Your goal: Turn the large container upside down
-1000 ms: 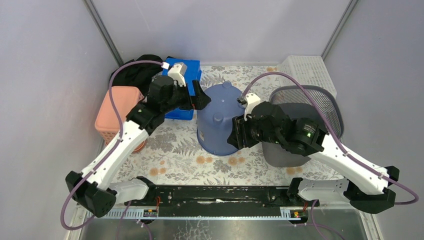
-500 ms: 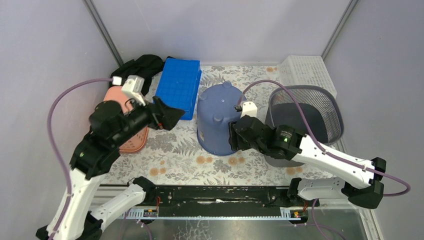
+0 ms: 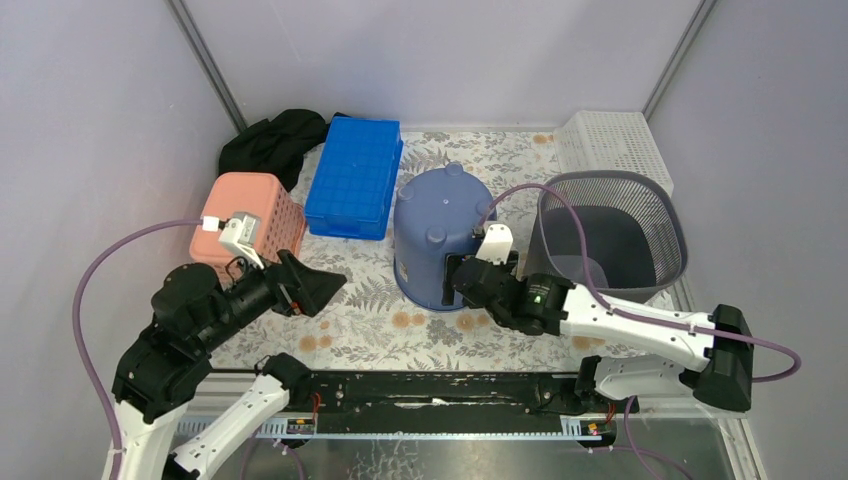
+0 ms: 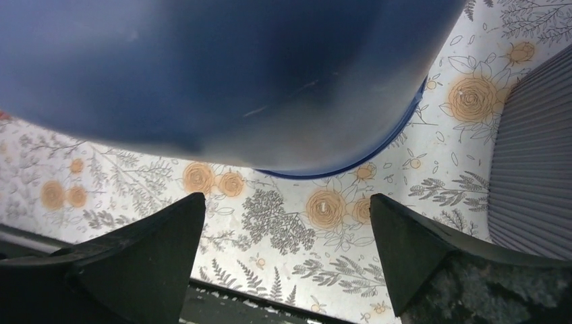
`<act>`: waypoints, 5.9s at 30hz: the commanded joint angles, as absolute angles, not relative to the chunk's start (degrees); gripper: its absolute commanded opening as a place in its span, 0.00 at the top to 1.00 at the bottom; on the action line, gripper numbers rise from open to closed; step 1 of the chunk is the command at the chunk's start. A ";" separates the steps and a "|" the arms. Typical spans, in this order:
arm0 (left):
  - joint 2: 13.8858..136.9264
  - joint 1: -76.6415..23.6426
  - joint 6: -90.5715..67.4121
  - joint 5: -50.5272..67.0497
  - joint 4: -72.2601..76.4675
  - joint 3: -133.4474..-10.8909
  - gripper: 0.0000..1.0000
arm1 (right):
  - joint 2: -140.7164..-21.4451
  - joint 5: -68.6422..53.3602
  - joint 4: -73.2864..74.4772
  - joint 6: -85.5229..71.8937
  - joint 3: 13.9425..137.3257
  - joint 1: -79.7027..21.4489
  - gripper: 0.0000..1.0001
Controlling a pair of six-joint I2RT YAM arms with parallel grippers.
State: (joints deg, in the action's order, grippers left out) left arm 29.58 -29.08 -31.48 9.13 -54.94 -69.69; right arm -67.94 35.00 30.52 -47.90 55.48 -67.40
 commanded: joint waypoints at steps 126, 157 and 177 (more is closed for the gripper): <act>32.30 -28.71 -36.16 10.86 -51.42 -56.26 0.00 | -93.50 -28.81 26.68 -30.11 89.80 -24.21 0.01; 34.79 -28.74 -35.11 17.62 -53.09 -60.14 0.00 | -87.29 8.08 83.17 -24.08 124.15 -24.31 0.01; 38.28 -28.67 -32.14 22.90 -49.05 -53.92 0.00 | -89.57 12.18 84.02 -24.37 109.00 -24.34 0.34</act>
State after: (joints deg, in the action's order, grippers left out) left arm 39.13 -29.08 -33.85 20.71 -53.04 -55.37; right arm -88.62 12.78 83.29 -25.10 109.69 -24.05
